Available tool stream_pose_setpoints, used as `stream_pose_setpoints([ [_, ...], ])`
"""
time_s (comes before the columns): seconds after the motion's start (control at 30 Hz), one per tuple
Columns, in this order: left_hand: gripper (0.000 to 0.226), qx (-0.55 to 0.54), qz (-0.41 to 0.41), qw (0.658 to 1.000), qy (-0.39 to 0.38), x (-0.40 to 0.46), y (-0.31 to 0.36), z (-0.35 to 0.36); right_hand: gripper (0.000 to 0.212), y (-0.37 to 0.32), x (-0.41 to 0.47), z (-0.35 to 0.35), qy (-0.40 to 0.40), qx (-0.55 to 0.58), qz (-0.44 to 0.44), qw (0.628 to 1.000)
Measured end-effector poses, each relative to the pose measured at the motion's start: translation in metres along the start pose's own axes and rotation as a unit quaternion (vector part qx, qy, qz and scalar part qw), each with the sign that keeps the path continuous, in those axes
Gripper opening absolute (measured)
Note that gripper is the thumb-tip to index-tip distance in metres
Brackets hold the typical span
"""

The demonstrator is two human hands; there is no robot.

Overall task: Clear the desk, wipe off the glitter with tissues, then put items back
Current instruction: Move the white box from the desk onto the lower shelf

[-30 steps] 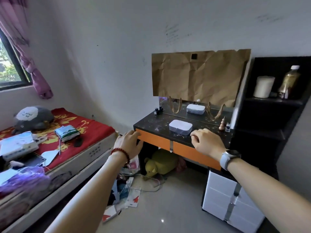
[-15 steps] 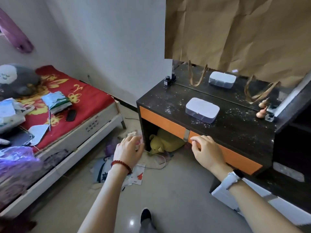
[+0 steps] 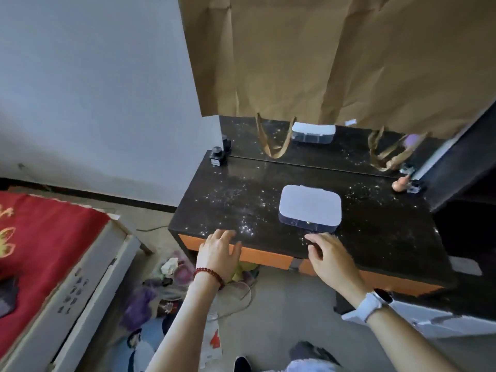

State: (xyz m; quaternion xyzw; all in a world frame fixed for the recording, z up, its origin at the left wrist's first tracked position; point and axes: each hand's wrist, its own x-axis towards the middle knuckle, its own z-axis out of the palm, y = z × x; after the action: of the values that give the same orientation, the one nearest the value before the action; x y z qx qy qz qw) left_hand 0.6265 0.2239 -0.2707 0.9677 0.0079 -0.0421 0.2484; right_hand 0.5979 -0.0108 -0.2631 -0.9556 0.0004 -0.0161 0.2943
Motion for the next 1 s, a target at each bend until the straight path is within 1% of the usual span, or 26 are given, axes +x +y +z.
stream_pose_setpoints([
  [0.07,0.037,-0.013,0.020,0.999,-0.035,0.036,0.013,0.014,0.025,0.014,0.017,-0.002,0.019,-0.004,0.043,0.999],
  [0.17,0.042,-0.064,0.015,0.994,-0.085,0.081,0.036,0.040,0.027,0.038,0.043,-0.001,0.047,-0.003,0.099,0.994],
  [0.23,0.049,-0.096,-0.005,0.989,-0.114,0.107,0.051,0.059,0.034,0.057,0.063,0.002,0.057,0.005,0.146,0.988],
  [0.3,0.056,-0.123,-0.030,0.982,-0.141,0.129,0.065,0.078,0.043,0.075,0.084,0.005,0.061,0.036,0.206,0.976],
  [0.4,0.068,-0.146,-0.070,0.973,-0.166,0.153,0.083,0.104,0.057,0.100,0.110,0.011,0.032,0.091,0.279,0.955],
  [0.43,0.071,-0.146,-0.083,0.970,-0.174,0.160,0.088,0.111,0.057,0.107,0.117,0.014,0.016,0.104,0.295,0.950],
  [0.5,0.074,-0.148,-0.107,0.965,-0.187,0.169,0.094,0.122,0.045,0.117,0.125,0.021,-0.008,0.130,0.317,0.939],
  [0.57,0.072,-0.170,-0.134,0.959,-0.184,0.175,0.098,0.129,0.037,0.124,0.130,0.028,-0.006,0.159,0.340,0.927],
  [0.67,0.068,-0.176,-0.149,0.958,-0.168,0.177,0.100,0.133,0.037,0.125,0.135,0.035,0.016,0.180,0.358,0.916],
  [0.73,0.068,-0.176,-0.136,0.961,-0.167,0.177,0.103,0.132,0.035,0.123,0.134,0.036,0.033,0.182,0.359,0.915],
  [0.87,0.068,-0.192,-0.060,0.966,-0.161,0.188,0.118,0.125,0.037,0.121,0.125,0.026,0.080,0.212,0.372,0.900],
  [1.0,0.069,-0.190,0.020,0.963,-0.190,0.192,0.155,0.125,0.039,0.124,0.105,0.006,0.168,0.216,0.391,0.879],
])
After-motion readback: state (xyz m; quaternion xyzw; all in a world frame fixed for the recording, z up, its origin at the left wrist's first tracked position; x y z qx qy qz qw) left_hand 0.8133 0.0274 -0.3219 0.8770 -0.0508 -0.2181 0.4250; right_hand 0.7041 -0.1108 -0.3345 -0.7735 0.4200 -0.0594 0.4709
